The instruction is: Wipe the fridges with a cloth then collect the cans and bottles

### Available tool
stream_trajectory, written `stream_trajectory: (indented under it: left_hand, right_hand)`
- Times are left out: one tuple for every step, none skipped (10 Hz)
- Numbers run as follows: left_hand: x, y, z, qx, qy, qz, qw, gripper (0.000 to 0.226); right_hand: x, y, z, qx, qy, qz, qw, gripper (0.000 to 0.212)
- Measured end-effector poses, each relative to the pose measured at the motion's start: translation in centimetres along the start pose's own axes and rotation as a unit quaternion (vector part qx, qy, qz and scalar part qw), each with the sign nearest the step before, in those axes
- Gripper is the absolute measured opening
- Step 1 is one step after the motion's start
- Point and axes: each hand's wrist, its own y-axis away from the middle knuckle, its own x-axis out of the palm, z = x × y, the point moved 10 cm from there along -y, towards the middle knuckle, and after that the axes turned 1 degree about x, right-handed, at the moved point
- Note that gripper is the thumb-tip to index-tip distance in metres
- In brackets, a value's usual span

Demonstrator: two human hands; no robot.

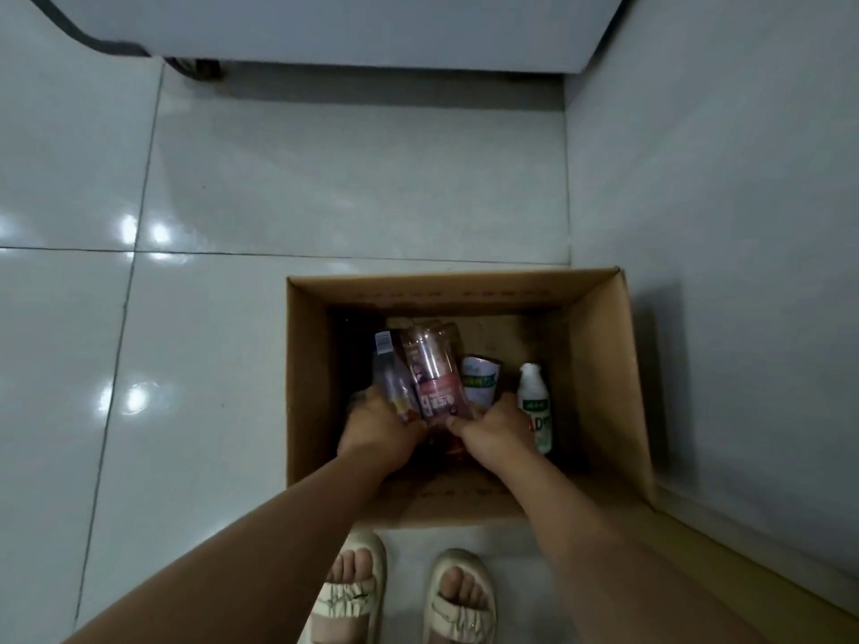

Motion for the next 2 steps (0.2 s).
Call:
stream_trajectory:
  left_hand:
    - [-3.3,3.4,-1.1,0.007,0.022,-0.012,1.0,0.066]
    - [-6.5,7.9,-2.2,0.017,0.001,-0.025,1.0,0.068]
  right_hand:
    - [-2.3,3.8,1.6,0.002,-0.002,-0.007,1.0,0.073]
    - [-4.9,9.0,3.0,0.008,-0.02,-0.016,1.0,0.081]
